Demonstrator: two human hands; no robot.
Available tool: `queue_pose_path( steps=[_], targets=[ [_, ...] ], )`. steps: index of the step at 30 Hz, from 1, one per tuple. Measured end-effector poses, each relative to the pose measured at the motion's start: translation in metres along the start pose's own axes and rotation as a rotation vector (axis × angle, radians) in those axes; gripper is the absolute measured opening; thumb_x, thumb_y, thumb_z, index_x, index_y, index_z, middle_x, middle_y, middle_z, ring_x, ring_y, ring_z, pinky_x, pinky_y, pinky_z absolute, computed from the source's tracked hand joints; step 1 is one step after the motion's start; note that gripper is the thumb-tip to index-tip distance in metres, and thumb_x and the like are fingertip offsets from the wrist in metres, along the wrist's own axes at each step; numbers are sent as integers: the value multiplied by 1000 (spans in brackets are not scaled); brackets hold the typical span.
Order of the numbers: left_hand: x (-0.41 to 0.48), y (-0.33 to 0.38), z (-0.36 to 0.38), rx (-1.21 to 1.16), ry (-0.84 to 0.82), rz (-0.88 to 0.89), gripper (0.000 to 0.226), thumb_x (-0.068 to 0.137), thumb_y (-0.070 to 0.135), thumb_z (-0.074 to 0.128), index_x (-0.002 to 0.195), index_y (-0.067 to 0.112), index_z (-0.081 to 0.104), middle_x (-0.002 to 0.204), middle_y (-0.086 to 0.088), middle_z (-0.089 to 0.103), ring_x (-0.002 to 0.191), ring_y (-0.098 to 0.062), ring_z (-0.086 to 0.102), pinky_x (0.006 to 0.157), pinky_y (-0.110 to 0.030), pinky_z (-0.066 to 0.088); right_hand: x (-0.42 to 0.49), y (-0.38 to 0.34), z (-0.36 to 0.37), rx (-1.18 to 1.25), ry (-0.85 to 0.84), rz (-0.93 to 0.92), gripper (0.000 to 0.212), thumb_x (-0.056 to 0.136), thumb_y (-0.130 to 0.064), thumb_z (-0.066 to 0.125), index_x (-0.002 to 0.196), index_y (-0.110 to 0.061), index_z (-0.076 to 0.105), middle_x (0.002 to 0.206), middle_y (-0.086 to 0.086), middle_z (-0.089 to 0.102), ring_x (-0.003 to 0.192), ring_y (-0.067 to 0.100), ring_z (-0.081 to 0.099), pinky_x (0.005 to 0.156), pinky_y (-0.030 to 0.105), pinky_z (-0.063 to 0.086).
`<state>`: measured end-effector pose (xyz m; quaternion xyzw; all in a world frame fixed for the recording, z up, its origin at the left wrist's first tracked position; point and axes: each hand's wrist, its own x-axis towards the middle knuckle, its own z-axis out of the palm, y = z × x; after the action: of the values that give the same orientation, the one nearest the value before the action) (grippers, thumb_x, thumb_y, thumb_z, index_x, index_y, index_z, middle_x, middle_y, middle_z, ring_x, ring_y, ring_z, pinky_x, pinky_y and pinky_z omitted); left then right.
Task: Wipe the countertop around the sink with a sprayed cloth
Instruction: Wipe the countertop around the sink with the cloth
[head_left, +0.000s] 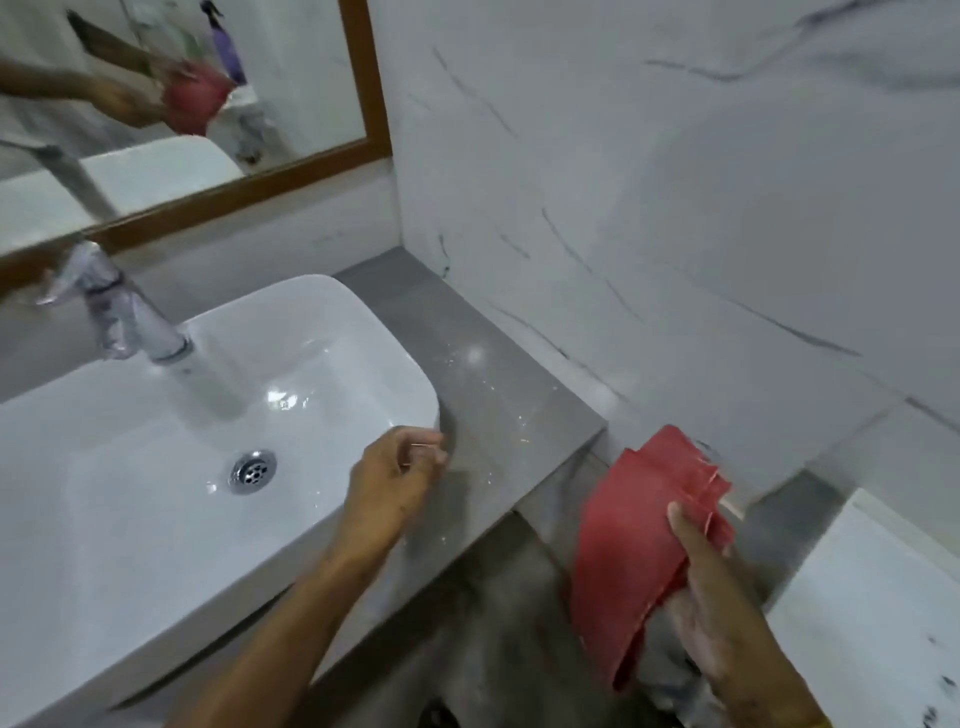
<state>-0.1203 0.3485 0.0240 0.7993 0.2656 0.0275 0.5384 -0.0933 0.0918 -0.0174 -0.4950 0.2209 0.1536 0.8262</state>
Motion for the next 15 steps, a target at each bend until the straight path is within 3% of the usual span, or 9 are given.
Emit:
queue_pose_path(
  steps=[1, 4, 7, 11, 13, 15],
  targets=[
    [10, -6, -9, -20, 62, -15, 15, 96, 22, 52, 103, 19, 65, 109, -5, 69, 97, -21, 66, 90, -38, 55, 6, -1, 8, -71, 20, -32, 17, 91, -26, 55, 108, -30, 59, 92, -3, 77, 82, 14, 73, 84, 36, 51],
    [36, -12, -24, -96, 182, -32, 22, 96, 11, 46, 103, 18, 66, 97, -4, 72, 89, -17, 68, 90, -40, 55, 19, -15, 31, -274, 50, -156, 22, 93, -31, 52, 115, -32, 55, 104, -5, 67, 89, 8, 66, 81, 31, 51],
    [61, -9, -29, -137, 245, -6, 24, 95, 11, 44, 101, 21, 66, 95, -2, 73, 89, -18, 68, 85, -37, 55, 44, -32, 73, -477, 34, -316, 26, 96, -32, 46, 121, -30, 52, 113, 0, 65, 99, 13, 65, 93, 39, 51],
    [103, -2, -23, 26, 326, 54, 23, 95, 14, 48, 114, 20, 60, 118, -1, 66, 108, -20, 62, 92, -26, 46, 120, -36, 141, -959, -82, -421, 58, 95, -43, 43, 142, -14, 28, 140, 11, 49, 127, 28, 48, 110, 42, 37],
    [125, -3, -14, 137, 292, 13, 36, 94, 21, 53, 130, 19, 49, 137, -4, 55, 124, -23, 53, 102, -31, 42, 165, -18, 164, -1179, -206, -438, 67, 95, -39, 44, 147, -7, 17, 150, 15, 36, 137, 29, 35, 115, 36, 25],
    [145, -8, -2, 225, 234, -69, 58, 94, 33, 53, 145, 15, 30, 154, -8, 36, 139, -29, 36, 113, -40, 32, 211, 11, 171, -1469, -305, -414, 73, 95, -39, 45, 147, -2, 9, 156, 21, 20, 144, 31, 21, 120, 37, 15]
  ],
)
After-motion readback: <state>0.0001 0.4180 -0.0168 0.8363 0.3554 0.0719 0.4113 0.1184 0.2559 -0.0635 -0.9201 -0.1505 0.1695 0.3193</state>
